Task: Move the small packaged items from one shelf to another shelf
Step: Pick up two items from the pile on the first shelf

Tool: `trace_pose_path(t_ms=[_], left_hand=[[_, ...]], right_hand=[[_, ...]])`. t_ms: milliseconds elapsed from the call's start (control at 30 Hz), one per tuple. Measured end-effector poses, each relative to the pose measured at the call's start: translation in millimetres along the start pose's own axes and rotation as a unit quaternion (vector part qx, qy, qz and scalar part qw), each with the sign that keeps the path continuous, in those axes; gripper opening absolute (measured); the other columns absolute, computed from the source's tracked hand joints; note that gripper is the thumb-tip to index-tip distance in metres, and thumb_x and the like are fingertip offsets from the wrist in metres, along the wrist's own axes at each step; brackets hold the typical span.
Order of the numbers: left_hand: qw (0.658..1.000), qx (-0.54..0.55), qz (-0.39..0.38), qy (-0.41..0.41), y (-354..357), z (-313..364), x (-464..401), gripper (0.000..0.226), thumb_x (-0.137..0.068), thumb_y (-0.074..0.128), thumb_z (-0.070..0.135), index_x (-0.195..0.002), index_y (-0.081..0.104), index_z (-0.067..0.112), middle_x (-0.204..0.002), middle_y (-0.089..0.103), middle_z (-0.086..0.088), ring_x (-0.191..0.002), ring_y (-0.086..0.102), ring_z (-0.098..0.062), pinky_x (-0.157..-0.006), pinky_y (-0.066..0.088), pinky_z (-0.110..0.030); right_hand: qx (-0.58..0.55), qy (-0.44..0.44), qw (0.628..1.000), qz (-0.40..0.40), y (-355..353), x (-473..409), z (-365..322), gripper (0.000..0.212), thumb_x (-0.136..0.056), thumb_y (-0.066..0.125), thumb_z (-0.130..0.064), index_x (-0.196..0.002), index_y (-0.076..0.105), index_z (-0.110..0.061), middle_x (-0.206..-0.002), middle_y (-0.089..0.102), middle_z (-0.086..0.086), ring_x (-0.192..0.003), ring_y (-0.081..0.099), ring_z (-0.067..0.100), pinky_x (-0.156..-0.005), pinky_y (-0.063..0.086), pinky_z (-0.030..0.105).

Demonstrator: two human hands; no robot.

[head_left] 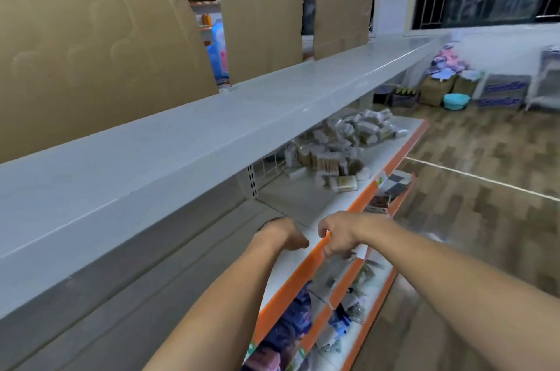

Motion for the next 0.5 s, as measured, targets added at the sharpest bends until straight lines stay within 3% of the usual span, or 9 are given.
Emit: trace_pose_path(t_ms=[67,133,200,267,500], left_hand=[[0.999,-0.024,-0.004,0.023,-5.3,15.6,-14.6,0.038,-0.086,0.062,0.049,-0.106,0.065,0.017,-0.108,0.064,-0.005,-0.088,0.057,-0.022,-0.071,0.043,-0.029],[0.999,-0.030,-0.004,0.039,-8.4,29.3,-26.7,0.048,-0.086,0.062,0.049,-0.119,0.064,0.014,-0.119,0.065,-0.006,-0.094,0.058,-0.024,-0.074,0.043,-0.030],[0.998,-0.028,-0.003,0.052,-8.7,41.8,-37.4,0.053,-0.085,0.063,0.050,-0.122,0.063,0.012,-0.124,0.064,-0.008,-0.103,0.061,-0.026,-0.076,0.044,-0.031],[0.998,-0.028,-0.004,0.064,-8.4,54.4,-46.8,0.055,-0.084,0.064,0.049,-0.124,0.062,0.012,-0.125,0.063,-0.008,-0.109,0.062,-0.027,-0.076,0.045,-0.031],[0.995,-0.029,0.001,0.098,-11.5,95.6,-75.7,0.052,-0.084,0.063,0.047,-0.124,0.063,0.014,-0.122,0.065,-0.006,-0.096,0.061,-0.026,-0.074,0.045,-0.030]], right_hand=[[-0.003,0.018,1.000,0.008,-6.4,-0.7,13.3,0.064,-0.084,0.070,-0.041,-0.141,0.049,-0.020,-0.112,0.062,-0.003,-0.109,0.058,0.022,-0.081,0.048,0.029],[-0.010,0.034,0.999,0.017,-10.0,-2.7,27.1,0.065,-0.083,0.070,-0.043,-0.141,0.049,-0.022,-0.134,0.055,0.002,-0.115,0.055,0.024,-0.085,0.047,0.032],[-0.017,0.044,0.999,0.021,-12.5,-5.2,40.3,0.063,-0.083,0.070,-0.045,-0.139,0.050,-0.022,-0.133,0.056,0.002,-0.108,0.055,0.022,-0.082,0.046,0.032],[-0.021,0.056,0.998,0.019,-13.4,-6.9,53.0,0.060,-0.084,0.070,-0.045,-0.136,0.052,-0.020,-0.128,0.059,0.002,-0.108,0.057,0.023,-0.090,0.051,0.036],[-0.019,0.084,0.996,0.002,-17.2,-19.0,97.8,0.049,-0.087,0.066,-0.041,-0.127,0.058,-0.013,-0.127,0.061,0.009,-0.113,0.060,0.029,-0.098,0.050,0.045]])
Point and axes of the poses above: each hand's wrist, its own x-axis away from the middle knuckle, its own y-axis out of the palm, z = x × y, the point moved 5 cm from there along -x, towards the middle knuckle
